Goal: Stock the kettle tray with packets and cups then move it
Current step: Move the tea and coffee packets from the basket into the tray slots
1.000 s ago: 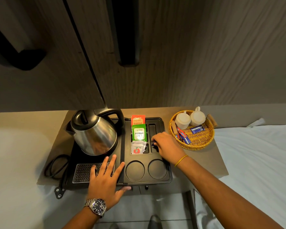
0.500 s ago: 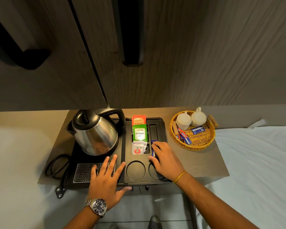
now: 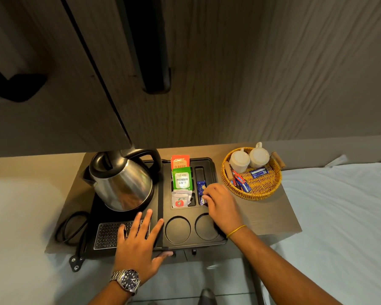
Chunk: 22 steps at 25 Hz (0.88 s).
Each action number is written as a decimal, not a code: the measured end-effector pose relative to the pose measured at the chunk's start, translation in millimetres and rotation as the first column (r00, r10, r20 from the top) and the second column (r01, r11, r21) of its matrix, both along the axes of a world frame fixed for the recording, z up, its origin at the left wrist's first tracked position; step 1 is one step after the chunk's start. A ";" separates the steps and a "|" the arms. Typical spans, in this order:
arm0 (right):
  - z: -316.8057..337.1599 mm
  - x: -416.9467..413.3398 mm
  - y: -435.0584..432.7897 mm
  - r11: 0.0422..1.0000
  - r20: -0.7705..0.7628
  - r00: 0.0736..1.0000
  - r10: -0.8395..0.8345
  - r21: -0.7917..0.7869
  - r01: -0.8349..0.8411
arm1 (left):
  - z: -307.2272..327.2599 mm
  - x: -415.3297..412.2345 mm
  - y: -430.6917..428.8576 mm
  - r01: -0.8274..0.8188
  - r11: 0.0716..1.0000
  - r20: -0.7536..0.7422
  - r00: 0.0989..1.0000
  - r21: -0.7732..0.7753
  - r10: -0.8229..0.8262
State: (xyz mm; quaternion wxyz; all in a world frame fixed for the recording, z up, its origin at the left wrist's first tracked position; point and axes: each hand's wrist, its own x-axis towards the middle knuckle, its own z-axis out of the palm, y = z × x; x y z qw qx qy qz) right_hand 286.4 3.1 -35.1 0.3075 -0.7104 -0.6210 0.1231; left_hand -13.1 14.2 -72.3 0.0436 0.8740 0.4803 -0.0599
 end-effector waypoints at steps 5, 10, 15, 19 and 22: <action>14.6 70.8 11.3 0.897 -0.012 0.898 -0.441 0.026 0.441 | 2.8 1.2 -2.4 0.002 1.000 0.006 1.000 0.024 -0.003; 12.8 87.8 35.1 0.868 0.057 0.900 -0.431 -0.245 0.431 | 3.2 1.2 -2.6 0.010 0.999 0.019 1.000 0.047 -0.011; 11.8 87.1 40.4 0.878 -0.020 0.907 -0.420 -0.261 0.401 | 3.9 1.4 -2.4 0.008 0.999 0.006 1.000 0.039 -0.008; 10.0 94.2 44.8 0.889 0.004 0.933 -0.361 -0.300 0.345 | 2.8 1.7 -2.2 0.002 1.000 0.006 1.000 0.025 -0.002; 8.9 93.4 39.1 0.890 -0.051 0.908 -0.415 -0.232 0.393 | 2.8 1.1 -1.8 0.004 1.000 0.008 1.000 0.027 -0.004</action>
